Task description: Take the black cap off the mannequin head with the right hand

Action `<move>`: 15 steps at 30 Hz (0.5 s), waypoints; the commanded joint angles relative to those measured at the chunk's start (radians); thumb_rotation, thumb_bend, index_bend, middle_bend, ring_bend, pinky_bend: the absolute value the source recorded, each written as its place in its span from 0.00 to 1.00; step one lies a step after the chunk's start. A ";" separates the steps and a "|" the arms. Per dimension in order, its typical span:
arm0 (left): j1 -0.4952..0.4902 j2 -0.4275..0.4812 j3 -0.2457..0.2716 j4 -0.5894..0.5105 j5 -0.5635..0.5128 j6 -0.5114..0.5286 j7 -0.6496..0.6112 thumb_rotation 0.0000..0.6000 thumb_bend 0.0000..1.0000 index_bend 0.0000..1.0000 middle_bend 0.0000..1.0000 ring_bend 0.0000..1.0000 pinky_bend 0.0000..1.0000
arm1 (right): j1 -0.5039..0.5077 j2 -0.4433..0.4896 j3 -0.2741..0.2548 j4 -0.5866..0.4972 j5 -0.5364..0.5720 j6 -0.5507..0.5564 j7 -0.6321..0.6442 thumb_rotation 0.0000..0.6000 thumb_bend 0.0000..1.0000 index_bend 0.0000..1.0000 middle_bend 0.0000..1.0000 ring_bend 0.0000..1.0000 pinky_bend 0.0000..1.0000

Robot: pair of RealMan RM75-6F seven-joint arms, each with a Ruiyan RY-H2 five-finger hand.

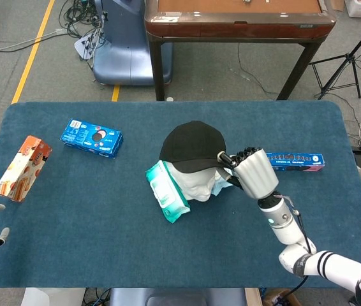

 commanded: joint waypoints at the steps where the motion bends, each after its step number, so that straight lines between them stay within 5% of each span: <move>1: -0.001 -0.001 0.000 0.001 -0.001 -0.001 0.001 1.00 0.23 0.35 0.35 0.22 0.47 | 0.004 0.014 0.011 0.002 0.008 0.001 -0.008 1.00 0.42 0.72 1.00 1.00 1.00; 15: -0.001 -0.003 0.000 0.001 -0.004 -0.001 0.006 1.00 0.23 0.35 0.35 0.22 0.47 | 0.051 0.049 0.042 0.139 0.063 -0.057 -0.016 1.00 0.43 0.72 1.00 1.00 1.00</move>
